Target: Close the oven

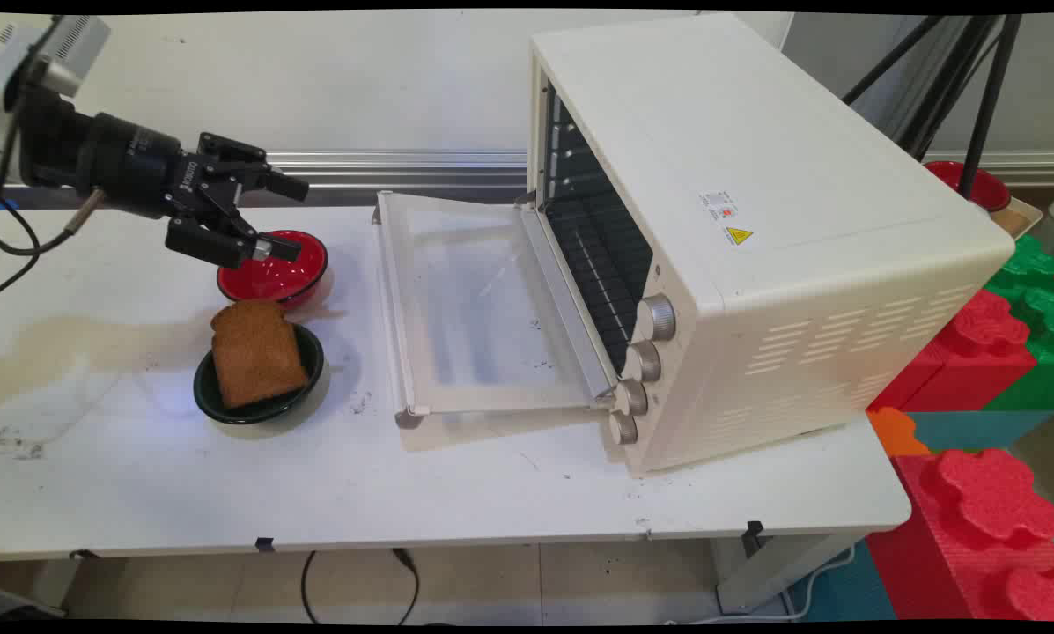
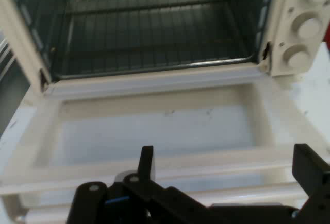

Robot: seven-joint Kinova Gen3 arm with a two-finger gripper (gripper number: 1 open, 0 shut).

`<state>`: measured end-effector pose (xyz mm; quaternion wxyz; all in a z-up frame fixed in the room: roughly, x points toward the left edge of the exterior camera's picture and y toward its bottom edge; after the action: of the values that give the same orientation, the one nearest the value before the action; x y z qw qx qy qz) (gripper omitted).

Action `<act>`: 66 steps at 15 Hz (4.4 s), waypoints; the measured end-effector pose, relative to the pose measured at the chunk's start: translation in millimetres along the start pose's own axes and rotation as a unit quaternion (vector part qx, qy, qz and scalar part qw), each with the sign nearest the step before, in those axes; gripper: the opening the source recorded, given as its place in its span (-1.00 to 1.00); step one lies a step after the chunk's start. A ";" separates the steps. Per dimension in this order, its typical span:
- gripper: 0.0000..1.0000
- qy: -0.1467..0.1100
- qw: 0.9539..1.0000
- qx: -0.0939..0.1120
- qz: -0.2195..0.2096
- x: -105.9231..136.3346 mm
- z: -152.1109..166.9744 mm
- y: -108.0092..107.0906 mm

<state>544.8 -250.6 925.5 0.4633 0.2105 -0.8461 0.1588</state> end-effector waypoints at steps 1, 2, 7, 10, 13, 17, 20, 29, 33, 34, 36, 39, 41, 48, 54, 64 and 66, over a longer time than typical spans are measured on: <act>1.00 -0.008 1.000 0.009 -0.003 -4.7 0.1 -3.4; 1.00 -0.017 1.000 0.017 -0.004 -10.4 0.4 -6.9; 1.00 -0.053 0.998 0.039 -0.005 -36.3 7.4 -22.7; 1.00 -0.068 0.997 0.046 -0.004 -49.7 15.8 -31.9; 1.00 -0.080 0.995 0.052 -0.003 -63.1 29.6 -41.3; 1.00 -0.091 0.994 0.052 0.002 -74.8 50.7 -48.8; 1.00 -0.099 0.994 0.051 0.009 -81.8 68.8 -52.5; -1.00 -0.110 0.993 0.048 0.007 -96.8 115.0 -58.3; -1.00 -0.108 0.993 0.050 -0.002 -101.9 136.4 -61.7; -1.00 -0.109 0.993 0.051 -0.004 -103.2 141.7 -62.5; -1.00 -0.110 0.993 0.051 -0.009 -106.4 152.7 -64.1; -1.00 -0.111 0.992 0.052 -0.014 -111.6 163.2 -66.0; -1.00 -0.105 0.993 0.053 -0.017 -112.9 167.3 -67.2; -1.00 -0.044 0.997 0.055 -0.009 -103.3 167.8 -72.4; -1.00 0.019 0.999 0.051 0.002 -81.1 165.4 -72.8; -1.00 0.114 0.992 0.043 0.013 -15.1 201.5 -78.7; -1.00 0.124 0.991 0.041 0.015 -5.8 209.6 -79.6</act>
<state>437.3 -415.2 817.3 0.5530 0.1952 -0.7781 0.2247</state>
